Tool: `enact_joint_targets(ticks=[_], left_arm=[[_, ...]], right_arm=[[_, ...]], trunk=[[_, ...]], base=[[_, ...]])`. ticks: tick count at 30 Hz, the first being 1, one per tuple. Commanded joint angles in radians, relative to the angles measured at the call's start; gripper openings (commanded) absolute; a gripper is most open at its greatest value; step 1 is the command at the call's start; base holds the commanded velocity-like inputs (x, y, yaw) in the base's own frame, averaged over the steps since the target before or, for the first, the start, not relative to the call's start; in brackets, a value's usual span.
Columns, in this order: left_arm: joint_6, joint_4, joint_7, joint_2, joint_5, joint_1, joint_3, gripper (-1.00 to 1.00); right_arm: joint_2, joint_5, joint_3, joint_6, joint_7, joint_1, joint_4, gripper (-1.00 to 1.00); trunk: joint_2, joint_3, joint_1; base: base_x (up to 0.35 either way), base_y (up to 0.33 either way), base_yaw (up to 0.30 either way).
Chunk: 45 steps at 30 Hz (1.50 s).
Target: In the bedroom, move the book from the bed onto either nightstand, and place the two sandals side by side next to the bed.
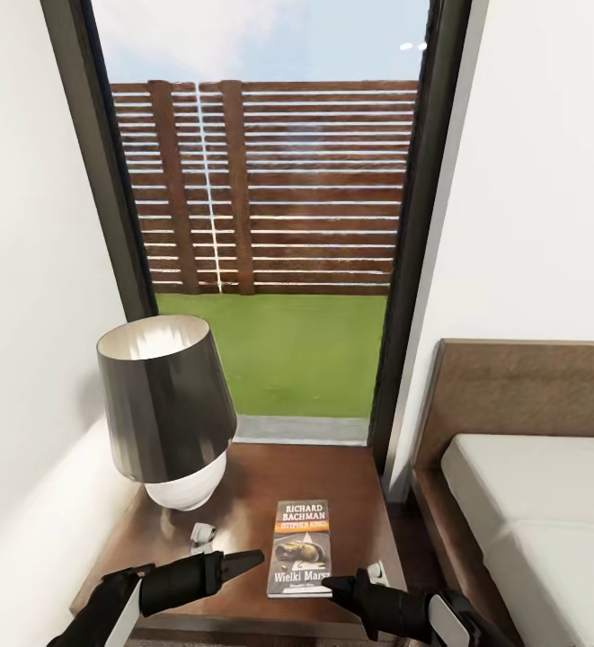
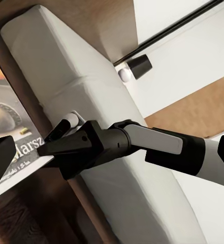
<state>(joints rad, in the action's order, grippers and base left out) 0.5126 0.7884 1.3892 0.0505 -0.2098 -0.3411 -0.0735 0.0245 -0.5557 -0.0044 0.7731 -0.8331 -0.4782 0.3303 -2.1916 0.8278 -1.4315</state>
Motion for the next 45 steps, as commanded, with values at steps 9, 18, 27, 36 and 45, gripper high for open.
enact_joint_targets(ticks=[9, 18, 27, 36, 45], left_arm=[[0.011, 0.000, 0.003, 0.000, -0.002, 0.000, 0.000, 1.00], [0.011, 0.000, 0.004, 0.000, -0.002, 0.000, 0.000, 1.00], [0.011, 0.000, 0.004, 0.000, -0.002, 0.000, -0.001, 1.00], [0.011, -0.001, 0.003, 0.000, -0.003, 0.000, -0.002, 1.00], [0.011, -0.001, 0.004, 0.000, -0.003, 0.000, -0.002, 1.00]], right_arm=[[0.000, -0.001, 0.000, 0.005, -0.001, 0.000, 0.000, -1.00], [0.000, -0.001, 0.000, 0.005, -0.001, 0.000, 0.000, -1.00], [0.000, -0.001, 0.000, 0.005, -0.001, 0.000, 0.000, -1.00], [0.000, -0.001, 0.000, 0.005, -0.001, 0.000, 0.000, -1.00], [0.000, -0.001, 0.000, 0.005, -0.001, 0.000, 0.000, -1.00]], trunk=[[0.000, 0.001, 0.000], [0.000, 0.001, 0.000], [0.000, 0.001, 0.000], [-0.021, 0.010, -0.011], [-0.084, 0.039, -0.046]], base=[[0.084, 0.000, 0.000], [0.125, 0.000, 0.000], [0.160, 0.000, 0.000], [0.012, 0.000, 0.000], [0.000, 0.000, 0.000]])
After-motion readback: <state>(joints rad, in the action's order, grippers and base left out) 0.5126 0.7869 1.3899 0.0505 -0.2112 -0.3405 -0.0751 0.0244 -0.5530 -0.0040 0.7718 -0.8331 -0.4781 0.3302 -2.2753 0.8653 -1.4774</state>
